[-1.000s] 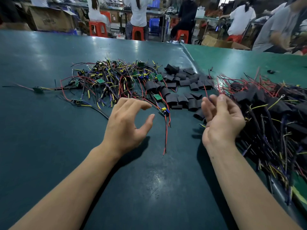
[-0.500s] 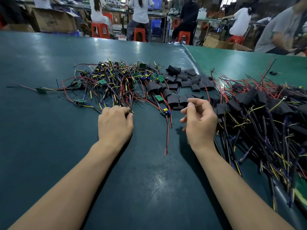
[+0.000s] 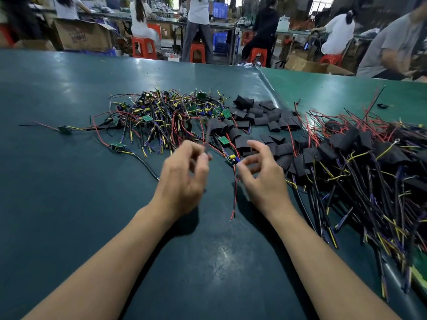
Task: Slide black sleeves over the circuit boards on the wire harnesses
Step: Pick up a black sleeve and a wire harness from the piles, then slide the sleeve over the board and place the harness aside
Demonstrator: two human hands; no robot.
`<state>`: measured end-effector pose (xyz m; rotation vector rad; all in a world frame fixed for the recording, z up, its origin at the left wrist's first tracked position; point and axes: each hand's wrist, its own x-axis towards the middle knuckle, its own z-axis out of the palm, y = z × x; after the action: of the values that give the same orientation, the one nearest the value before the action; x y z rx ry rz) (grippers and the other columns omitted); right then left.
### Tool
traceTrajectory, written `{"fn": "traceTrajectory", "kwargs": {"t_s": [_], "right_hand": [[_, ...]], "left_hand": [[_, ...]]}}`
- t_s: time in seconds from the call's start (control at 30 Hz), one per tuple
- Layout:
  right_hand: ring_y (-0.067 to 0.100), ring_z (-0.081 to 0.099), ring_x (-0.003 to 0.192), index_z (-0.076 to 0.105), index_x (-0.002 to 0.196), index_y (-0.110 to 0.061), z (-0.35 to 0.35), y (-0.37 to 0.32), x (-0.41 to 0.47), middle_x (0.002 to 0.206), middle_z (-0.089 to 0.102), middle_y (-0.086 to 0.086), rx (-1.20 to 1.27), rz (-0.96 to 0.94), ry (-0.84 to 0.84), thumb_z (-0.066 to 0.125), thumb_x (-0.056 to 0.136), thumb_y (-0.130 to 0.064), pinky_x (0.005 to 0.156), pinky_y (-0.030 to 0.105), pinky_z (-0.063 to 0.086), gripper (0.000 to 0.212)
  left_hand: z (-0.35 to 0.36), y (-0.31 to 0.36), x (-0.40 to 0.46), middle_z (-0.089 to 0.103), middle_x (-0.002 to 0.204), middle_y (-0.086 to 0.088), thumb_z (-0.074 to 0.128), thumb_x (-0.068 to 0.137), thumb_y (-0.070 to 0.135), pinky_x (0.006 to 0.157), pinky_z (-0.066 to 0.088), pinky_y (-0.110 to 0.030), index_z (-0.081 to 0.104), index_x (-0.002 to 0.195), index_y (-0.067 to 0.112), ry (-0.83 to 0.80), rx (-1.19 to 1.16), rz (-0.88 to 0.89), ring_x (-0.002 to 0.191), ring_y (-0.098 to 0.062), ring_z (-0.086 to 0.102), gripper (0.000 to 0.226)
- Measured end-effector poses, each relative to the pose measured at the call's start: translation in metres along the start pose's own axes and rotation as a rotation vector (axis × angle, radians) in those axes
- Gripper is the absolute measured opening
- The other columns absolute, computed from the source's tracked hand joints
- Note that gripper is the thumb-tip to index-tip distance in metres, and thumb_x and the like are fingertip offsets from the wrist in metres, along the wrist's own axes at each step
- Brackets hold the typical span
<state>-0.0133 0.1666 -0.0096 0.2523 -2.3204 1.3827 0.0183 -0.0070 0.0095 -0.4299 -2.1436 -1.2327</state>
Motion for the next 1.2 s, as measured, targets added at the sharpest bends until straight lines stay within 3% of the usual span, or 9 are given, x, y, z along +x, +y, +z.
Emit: {"fn": "traceTrajectory", "kwargs": {"t_s": [0.1, 0.17, 0.3, 0.43, 0.53, 0.7, 0.97, 1.1, 1.2], "right_hand": [[0.011, 0.059, 0.066, 0.033, 0.151, -0.025, -0.001, 0.002, 0.000, 0.101, 0.061, -0.002, -0.071, -0.069, -0.108, 0.068, 0.084, -0.006, 0.068, 0.016, 0.046, 0.078], [0.012, 0.059, 0.067, 0.034, 0.151, -0.022, -0.001, 0.004, 0.000, 0.099, 0.063, -0.002, -0.037, -0.059, -0.059, 0.062, 0.089, -0.005, 0.068, 0.014, 0.045, 0.070], [0.025, 0.066, 0.078, 0.045, 0.140, -0.017, -0.005, 0.008, 0.008, 0.081, 0.068, -0.002, 0.115, 0.228, 0.203, 0.053, 0.100, -0.030, 0.080, 0.048, 0.055, 0.043], [0.025, 0.063, 0.075, 0.064, 0.097, -0.021, -0.010, 0.003, 0.009, 0.070, 0.062, -0.007, 0.120, 0.278, 0.228, 0.048, 0.099, -0.050, 0.078, 0.054, 0.054, 0.033], [0.013, 0.060, 0.058, 0.063, 0.082, -0.018, -0.014, 0.000, 0.012, 0.066, 0.066, -0.004, 0.424, 0.292, 0.299, 0.049, 0.100, -0.045, 0.057, 0.035, 0.055, 0.036], [0.010, 0.047, 0.038, 0.068, 0.069, -0.014, -0.020, -0.002, 0.012, 0.047, 0.058, -0.003, 0.523, 0.362, 0.509, 0.044, 0.101, -0.048, 0.038, 0.019, 0.034, 0.053], [0.010, 0.043, 0.037, 0.063, 0.065, -0.009, -0.030, -0.011, 0.011, 0.040, 0.050, -0.006, 0.640, 0.410, 0.617, 0.039, 0.104, -0.046, 0.040, 0.018, 0.032, 0.058], [0.008, 0.040, 0.036, 0.052, 0.088, -0.002, -0.035, -0.010, 0.011, 0.045, 0.046, 0.001, 0.612, 0.443, 0.527, 0.030, 0.104, -0.051, 0.038, 0.020, 0.034, 0.056], [0.018, 0.041, 0.048, 0.051, 0.102, -0.002, -0.044, -0.011, 0.011, 0.063, 0.042, 0.014, 0.592, 0.480, 0.448, 0.027, 0.104, -0.053, 0.044, 0.025, 0.036, 0.057]], "left_hand": [[0.002, 0.011, -0.007, 0.066, 0.101, -0.007, 0.044, 0.087, 0.017, 0.081, 0.050, -0.033, 0.054, 0.082, 0.005, -0.235, -0.144, 0.229, 0.089, -0.026, 0.062, 0.017], [0.004, 0.013, -0.009, 0.067, 0.104, -0.009, 0.046, 0.084, 0.013, 0.085, 0.050, -0.033, 0.054, 0.077, 0.000, -0.308, -0.176, 0.310, 0.094, -0.025, 0.062, 0.017], [0.005, 0.014, -0.011, 0.067, 0.103, -0.012, 0.046, 0.083, 0.011, 0.082, 0.050, -0.037, 0.054, 0.077, -0.004, -0.294, -0.191, 0.328, 0.093, -0.025, 0.062, 0.018], [0.005, 0.010, -0.009, 0.068, 0.099, -0.009, 0.049, 0.093, 0.030, 0.080, 0.048, -0.037, 0.060, 0.081, 0.001, -0.294, -0.185, 0.357, 0.089, -0.023, 0.061, 0.033], [0.006, 0.002, -0.007, 0.069, 0.084, -0.006, 0.034, 0.103, 0.044, 0.075, 0.048, -0.040, 0.064, 0.077, 0.004, -0.253, -0.132, 0.283, 0.080, -0.028, 0.061, 0.056], [0.010, -0.013, -0.004, 0.061, 0.066, -0.001, 0.050, 0.095, 0.033, 0.067, 0.046, -0.040, 0.065, 0.069, 0.004, -0.127, 0.106, 0.155, 0.068, -0.024, 0.053, 0.042], [0.018, -0.012, 0.009, 0.064, 0.079, 0.002, 0.059, 0.094, 0.026, 0.077, 0.045, -0.033, 0.068, 0.082, 0.006, -0.215, 0.217, 0.101, 0.078, -0.022, 0.055, 0.025], [0.041, -0.009, 0.055, 0.069, 0.082, -0.001, 0.063, 0.092, 0.021, 0.076, 0.051, -0.033, 0.071, 0.088, 0.010, -0.268, 0.187, -0.072, 0.077, -0.018, 0.063, 0.015], [0.068, -0.008, 0.097, 0.064, 0.112, -0.009, 0.058, 0.086, 0.010, 0.095, 0.045, -0.038, 0.065, 0.113, 0.010, -0.487, 0.442, 0.052, 0.107, -0.028, 0.057, 0.028]]}}
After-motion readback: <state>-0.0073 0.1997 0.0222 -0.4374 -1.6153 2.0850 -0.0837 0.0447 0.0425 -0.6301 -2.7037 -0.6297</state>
